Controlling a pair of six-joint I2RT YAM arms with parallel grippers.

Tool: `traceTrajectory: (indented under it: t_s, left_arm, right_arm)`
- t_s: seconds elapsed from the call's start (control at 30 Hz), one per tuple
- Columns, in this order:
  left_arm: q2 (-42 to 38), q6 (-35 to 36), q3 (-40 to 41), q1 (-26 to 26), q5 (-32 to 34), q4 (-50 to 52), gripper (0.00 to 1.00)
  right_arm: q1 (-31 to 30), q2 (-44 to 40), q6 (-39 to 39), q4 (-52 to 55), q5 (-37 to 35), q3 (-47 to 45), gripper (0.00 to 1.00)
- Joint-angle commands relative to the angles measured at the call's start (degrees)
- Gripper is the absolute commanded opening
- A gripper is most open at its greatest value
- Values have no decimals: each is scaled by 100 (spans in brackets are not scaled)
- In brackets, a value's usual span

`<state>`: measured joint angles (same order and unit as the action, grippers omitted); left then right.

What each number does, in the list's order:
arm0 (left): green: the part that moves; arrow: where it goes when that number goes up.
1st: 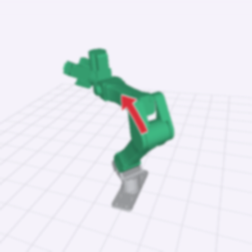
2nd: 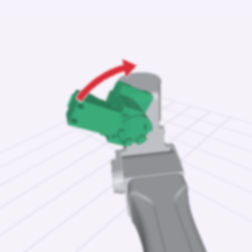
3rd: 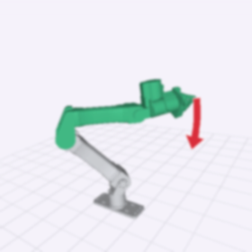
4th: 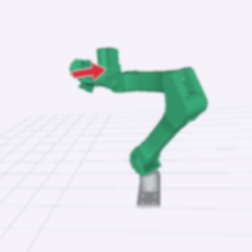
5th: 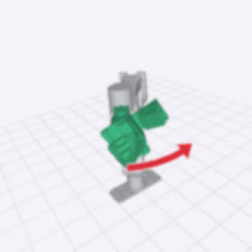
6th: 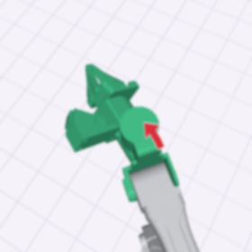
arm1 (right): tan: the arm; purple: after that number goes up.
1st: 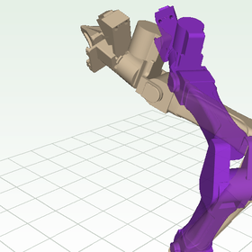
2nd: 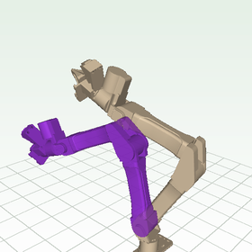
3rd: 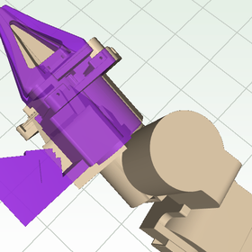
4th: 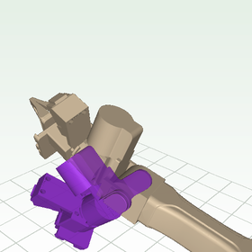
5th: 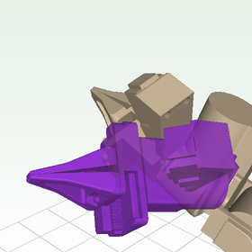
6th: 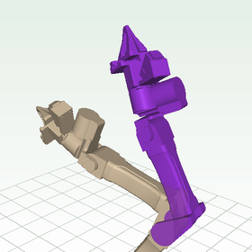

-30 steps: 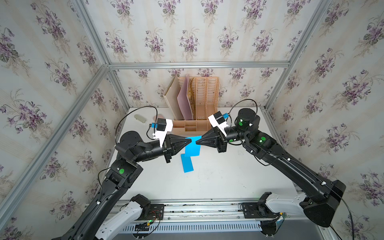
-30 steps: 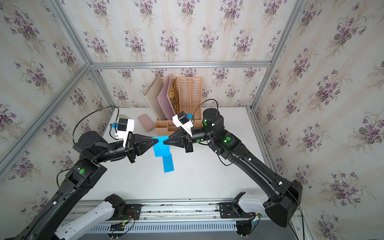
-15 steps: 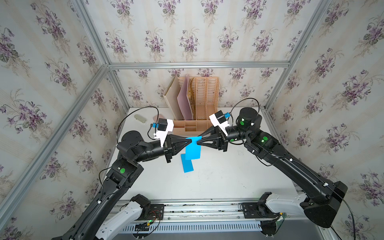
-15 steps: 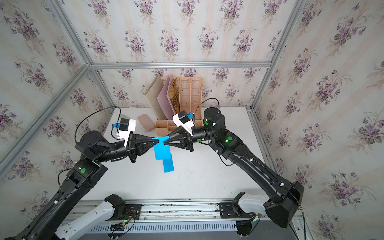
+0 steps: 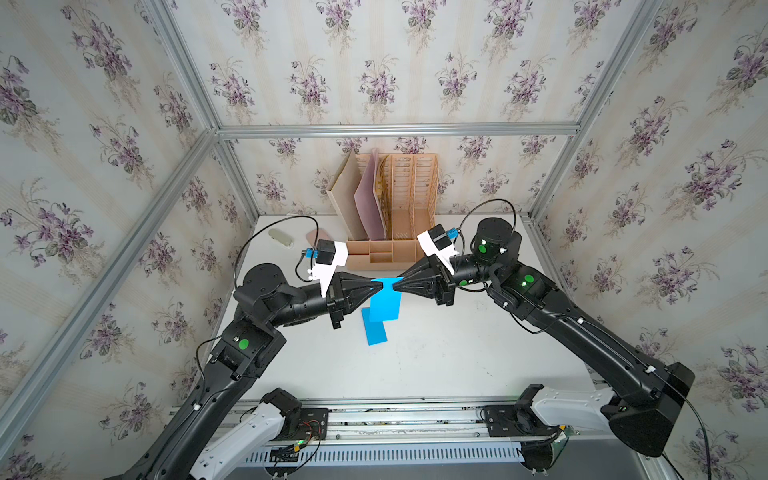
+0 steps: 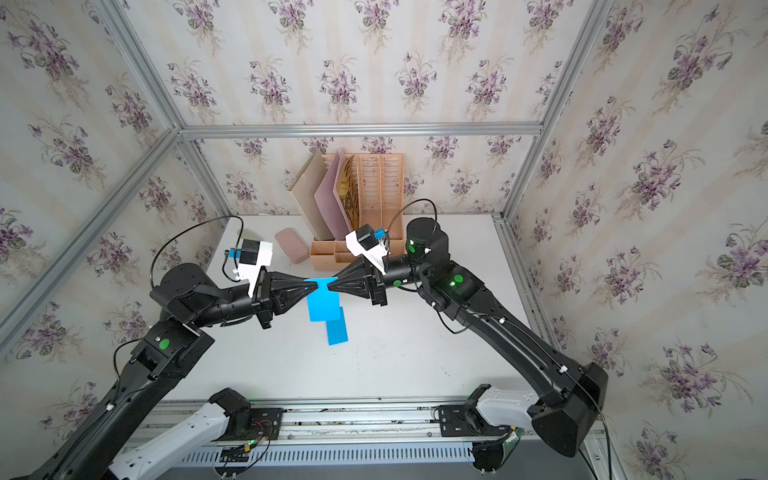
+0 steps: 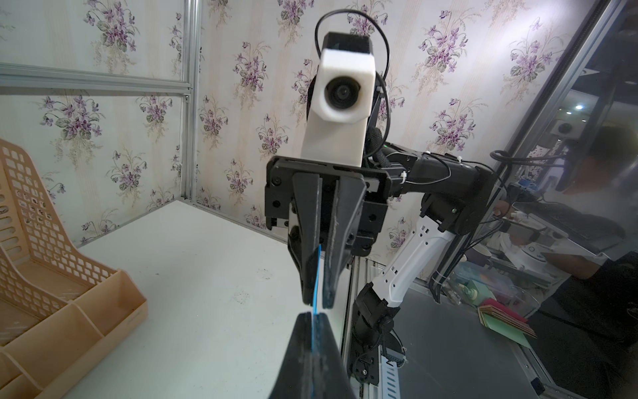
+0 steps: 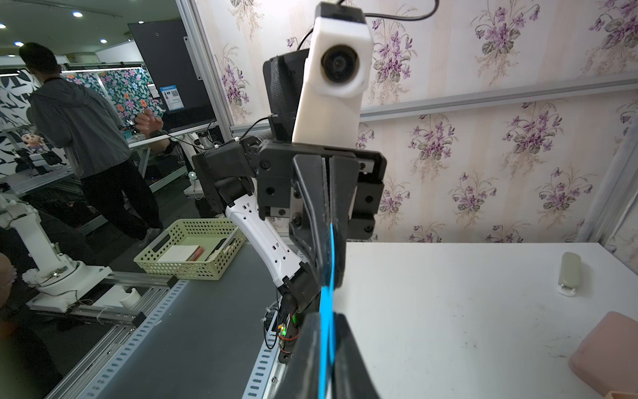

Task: Fold the square paper along the opposite sides
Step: Smooth out the paper.

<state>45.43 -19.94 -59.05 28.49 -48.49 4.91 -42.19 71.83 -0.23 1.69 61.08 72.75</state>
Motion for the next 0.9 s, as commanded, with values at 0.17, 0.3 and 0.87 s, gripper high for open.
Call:
traceTrajectory:
  t_s: [0.17, 0.3, 0.87]
  left_arm:
    - [28, 75, -185, 1, -5, -175, 0]
    - [61, 54, -171, 7, -6, -206, 0]
    - [72, 232, -352, 5, 131, -36, 0]
  right_arm:
    - [-9, 1, -383, -545, 417, -453, 43]
    - [-8, 101, -542, -726, 569, -446, 21]
    - [-49, 90, -663, -918, 628, -784, 36]
